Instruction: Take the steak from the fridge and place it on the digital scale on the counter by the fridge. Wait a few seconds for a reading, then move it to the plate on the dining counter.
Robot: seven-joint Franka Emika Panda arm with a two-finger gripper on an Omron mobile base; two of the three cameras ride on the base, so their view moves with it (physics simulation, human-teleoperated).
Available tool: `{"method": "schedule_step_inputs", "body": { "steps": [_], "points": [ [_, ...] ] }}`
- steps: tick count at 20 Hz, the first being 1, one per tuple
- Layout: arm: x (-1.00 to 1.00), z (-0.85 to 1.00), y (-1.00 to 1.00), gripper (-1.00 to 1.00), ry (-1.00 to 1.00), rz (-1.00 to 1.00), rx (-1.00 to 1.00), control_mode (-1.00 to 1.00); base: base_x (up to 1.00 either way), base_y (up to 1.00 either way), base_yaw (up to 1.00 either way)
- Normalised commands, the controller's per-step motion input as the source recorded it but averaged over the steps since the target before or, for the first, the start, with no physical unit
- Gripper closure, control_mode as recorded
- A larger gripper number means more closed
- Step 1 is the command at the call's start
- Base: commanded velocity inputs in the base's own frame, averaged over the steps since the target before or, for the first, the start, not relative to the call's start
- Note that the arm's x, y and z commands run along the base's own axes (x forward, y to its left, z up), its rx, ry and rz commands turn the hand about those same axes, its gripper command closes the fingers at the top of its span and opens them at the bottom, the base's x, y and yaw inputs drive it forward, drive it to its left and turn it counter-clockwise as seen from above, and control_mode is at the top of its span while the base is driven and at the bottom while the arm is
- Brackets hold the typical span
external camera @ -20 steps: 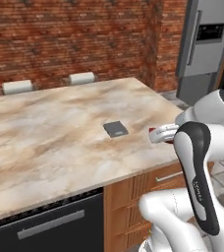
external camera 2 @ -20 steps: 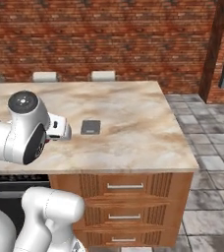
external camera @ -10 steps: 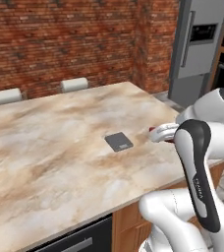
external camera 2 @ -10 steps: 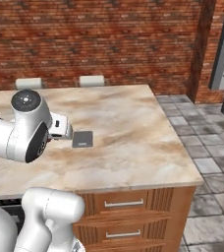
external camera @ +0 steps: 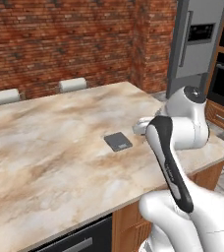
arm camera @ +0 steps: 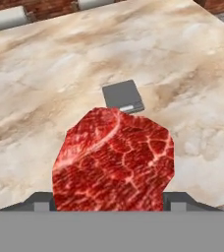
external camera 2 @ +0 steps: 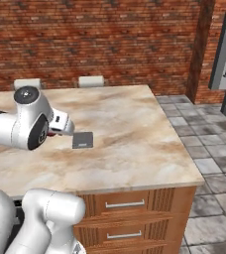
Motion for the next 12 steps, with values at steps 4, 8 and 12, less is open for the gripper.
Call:
{"method": "schedule_step_inputs", "body": {
  "steps": [4, 8, 12],
  "points": [
    [1.00, -0.42, 0.13, 1.00, 0.06, -0.14, 0.00, -1.00, 0.00, 0.00, 0.00],
    [0.96, -0.51, 0.07, 1.00, 0.08, -0.11, 0.00, -1.00, 0.00, 0.00, 0.00],
    [0.86, -0.54, 0.00, 1.00, 0.05, -0.09, 0.00, -1.00, 0.00, 0.00, 0.00]
  ]
}}
